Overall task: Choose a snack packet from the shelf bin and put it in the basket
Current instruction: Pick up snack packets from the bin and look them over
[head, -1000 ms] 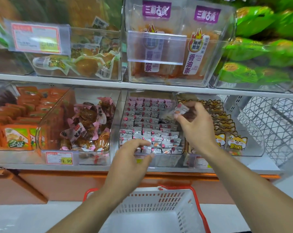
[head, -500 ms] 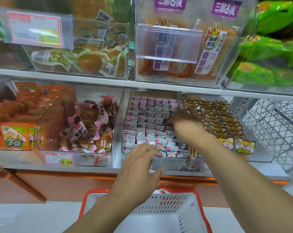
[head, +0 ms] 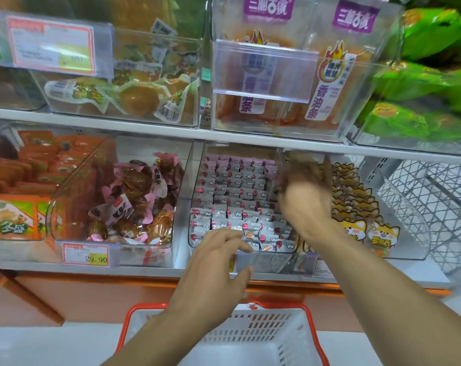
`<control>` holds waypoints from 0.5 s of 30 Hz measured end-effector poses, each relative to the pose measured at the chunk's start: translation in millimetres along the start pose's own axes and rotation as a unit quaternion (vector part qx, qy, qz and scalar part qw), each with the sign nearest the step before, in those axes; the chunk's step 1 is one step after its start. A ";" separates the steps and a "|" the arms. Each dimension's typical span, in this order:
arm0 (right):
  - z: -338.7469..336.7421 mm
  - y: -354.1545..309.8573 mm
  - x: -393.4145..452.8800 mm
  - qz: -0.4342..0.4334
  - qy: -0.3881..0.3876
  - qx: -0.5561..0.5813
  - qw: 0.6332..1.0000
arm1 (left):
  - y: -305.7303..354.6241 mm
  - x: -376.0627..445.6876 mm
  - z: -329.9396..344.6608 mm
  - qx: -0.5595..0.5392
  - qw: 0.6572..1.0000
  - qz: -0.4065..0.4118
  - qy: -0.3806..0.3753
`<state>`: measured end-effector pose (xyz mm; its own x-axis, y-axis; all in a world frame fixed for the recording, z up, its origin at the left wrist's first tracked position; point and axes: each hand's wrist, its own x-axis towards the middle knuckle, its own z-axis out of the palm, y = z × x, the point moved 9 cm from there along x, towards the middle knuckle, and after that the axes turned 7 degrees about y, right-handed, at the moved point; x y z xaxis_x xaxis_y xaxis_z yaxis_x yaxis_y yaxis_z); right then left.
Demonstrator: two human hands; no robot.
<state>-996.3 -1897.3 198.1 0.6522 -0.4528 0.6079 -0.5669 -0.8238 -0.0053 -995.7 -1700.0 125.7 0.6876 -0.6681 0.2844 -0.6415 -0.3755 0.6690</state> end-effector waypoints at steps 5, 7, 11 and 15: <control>-33.6 32.4 -35.7 0.172 0.070 0.340 0.922 | -5.1 -1.0 -12.8 -0.082 0.993 -0.069 0.050; -49.4 34.6 -53.7 0.197 0.105 0.444 0.868 | -11.9 -1.9 -21.0 -0.184 0.969 -0.134 0.094; -31.4 25.7 -92.9 0.326 -0.008 0.607 0.725 | -24.5 -6.7 -23.9 -0.330 0.906 -0.243 0.109; -9.3 10.6 -121.2 0.429 -0.116 0.692 0.568 | -37.1 -20.9 -15.3 -0.420 0.838 -0.328 0.119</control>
<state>-1086.1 -1847.9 131.7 0.5748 -0.7905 -0.2113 0.1080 0.3293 -0.9380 -981.0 -1662.2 105.5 0.9110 -0.3103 -0.2717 0.2982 0.0405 0.9537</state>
